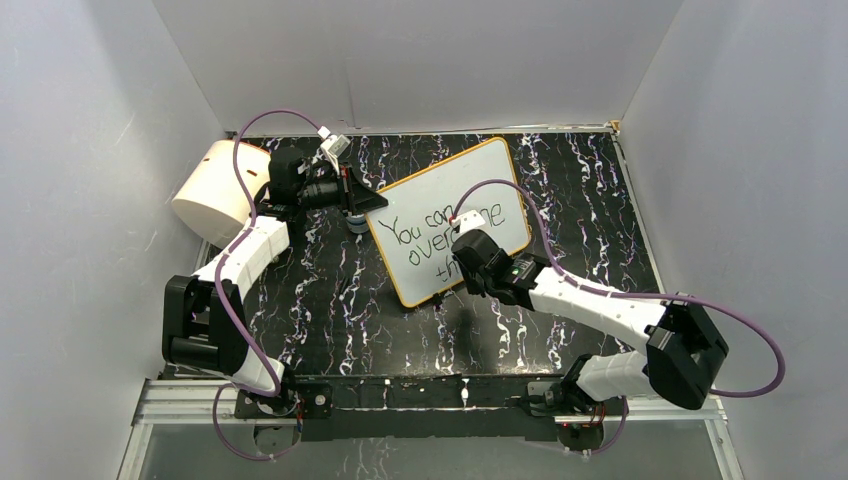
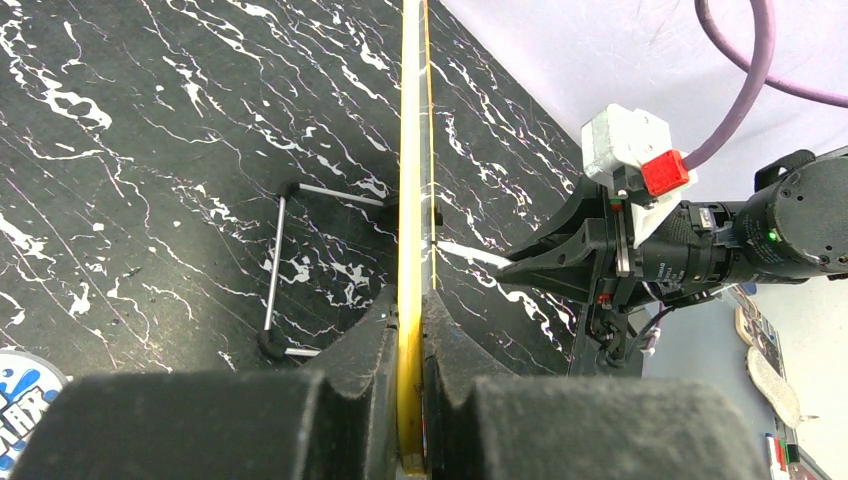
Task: Write a sentence on the whiteboard
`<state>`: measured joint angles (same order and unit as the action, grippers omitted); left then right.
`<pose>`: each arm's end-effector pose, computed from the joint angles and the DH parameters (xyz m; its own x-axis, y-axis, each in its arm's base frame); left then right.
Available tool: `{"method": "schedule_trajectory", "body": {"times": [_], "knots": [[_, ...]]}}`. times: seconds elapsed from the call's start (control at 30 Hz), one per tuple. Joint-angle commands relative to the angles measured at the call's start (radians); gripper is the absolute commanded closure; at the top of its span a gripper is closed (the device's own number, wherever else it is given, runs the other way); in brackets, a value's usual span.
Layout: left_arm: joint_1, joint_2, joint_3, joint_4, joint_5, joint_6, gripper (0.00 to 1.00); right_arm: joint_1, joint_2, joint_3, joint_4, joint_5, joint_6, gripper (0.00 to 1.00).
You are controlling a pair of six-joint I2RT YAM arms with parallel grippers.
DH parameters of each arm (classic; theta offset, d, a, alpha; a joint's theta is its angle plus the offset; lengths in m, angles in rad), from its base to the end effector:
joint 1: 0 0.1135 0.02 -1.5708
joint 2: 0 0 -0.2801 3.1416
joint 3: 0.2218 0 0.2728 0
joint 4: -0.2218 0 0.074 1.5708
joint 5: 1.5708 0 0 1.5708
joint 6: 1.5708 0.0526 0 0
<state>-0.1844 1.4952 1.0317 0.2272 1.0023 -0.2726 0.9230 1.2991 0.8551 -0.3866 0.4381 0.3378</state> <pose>0.3489 -0.1102 0.3036 -0.4651 -0.0607 -0.8832 0.8088 0.3766 -0.4518 0.1946 0.2201 0.2334 -0.6025 -0.2988 -0.7401 -0.3707 0.9259 -0.0720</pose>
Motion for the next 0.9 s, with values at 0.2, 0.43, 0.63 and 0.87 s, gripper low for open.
{"method": "schedule_trajectory", "body": {"times": [0.2,0.43,0.63,0.87], "knots": [[-0.043,0.030,-0.030,-0.134,-0.013,0.070,1.00,-0.010,-0.013,0.021,-0.009,-0.019,0.016,1.00],[-0.044,0.030,-0.030,-0.134,-0.014,0.069,1.00,-0.011,-0.067,-0.006,-0.013,-0.031,0.019,1.00],[-0.044,0.029,-0.030,-0.135,-0.014,0.069,1.00,-0.012,-0.049,-0.016,-0.006,-0.039,0.028,1.00],[-0.044,0.032,-0.030,-0.135,-0.014,0.069,1.00,-0.011,-0.040,-0.021,-0.015,-0.044,0.038,1.00]]}}
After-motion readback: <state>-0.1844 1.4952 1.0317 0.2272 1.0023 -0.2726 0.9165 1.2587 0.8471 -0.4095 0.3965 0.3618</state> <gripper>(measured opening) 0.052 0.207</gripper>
